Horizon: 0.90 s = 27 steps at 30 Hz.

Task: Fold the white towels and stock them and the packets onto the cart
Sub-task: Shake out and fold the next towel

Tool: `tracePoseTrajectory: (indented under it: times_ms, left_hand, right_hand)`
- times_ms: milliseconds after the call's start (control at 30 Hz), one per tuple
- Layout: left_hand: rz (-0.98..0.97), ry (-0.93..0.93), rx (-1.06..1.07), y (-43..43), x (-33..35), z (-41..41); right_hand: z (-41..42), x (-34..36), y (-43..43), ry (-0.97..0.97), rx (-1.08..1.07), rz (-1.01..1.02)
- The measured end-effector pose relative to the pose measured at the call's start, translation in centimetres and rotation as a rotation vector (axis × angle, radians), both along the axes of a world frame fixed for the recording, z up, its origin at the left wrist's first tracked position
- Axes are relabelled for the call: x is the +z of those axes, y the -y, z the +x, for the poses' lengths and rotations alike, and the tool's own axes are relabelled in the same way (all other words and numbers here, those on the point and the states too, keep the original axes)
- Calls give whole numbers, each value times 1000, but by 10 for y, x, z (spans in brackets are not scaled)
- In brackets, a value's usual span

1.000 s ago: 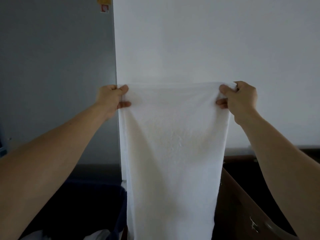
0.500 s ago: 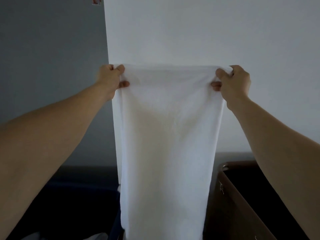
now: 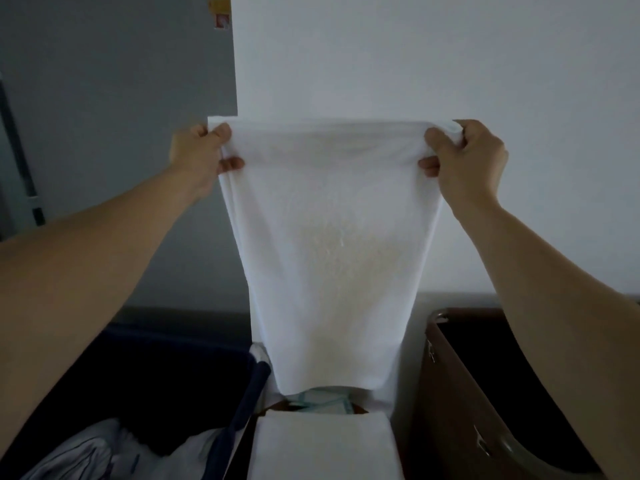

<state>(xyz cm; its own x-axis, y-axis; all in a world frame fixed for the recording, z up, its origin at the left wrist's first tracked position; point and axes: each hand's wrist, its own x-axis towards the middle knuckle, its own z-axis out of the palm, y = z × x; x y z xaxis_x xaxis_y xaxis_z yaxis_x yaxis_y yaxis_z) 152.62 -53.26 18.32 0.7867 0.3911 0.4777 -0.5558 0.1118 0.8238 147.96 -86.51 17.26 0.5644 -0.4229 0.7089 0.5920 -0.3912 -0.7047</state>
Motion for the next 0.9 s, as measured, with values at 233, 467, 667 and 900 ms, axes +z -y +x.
tracePoseTrajectory:
  times_ms: [233,467,667,900]
  left_hand:
    - [31,-173,-111,-17,-82,-105]
    - [101,-415,-277,-30,-202,-241]
    - [169,-633,-338,-48,-279,-335]
    - [317,-700,-358,-69,-313,-366]
  right_hand:
    - [-116,-74,-8,-172,-69,-70]
    - [-256,-196,-13,-486,-131,-125]
    - [-346,-263,-11,-680,-78,-232]
    - [-377,-291,-9,-763,-48,-256]
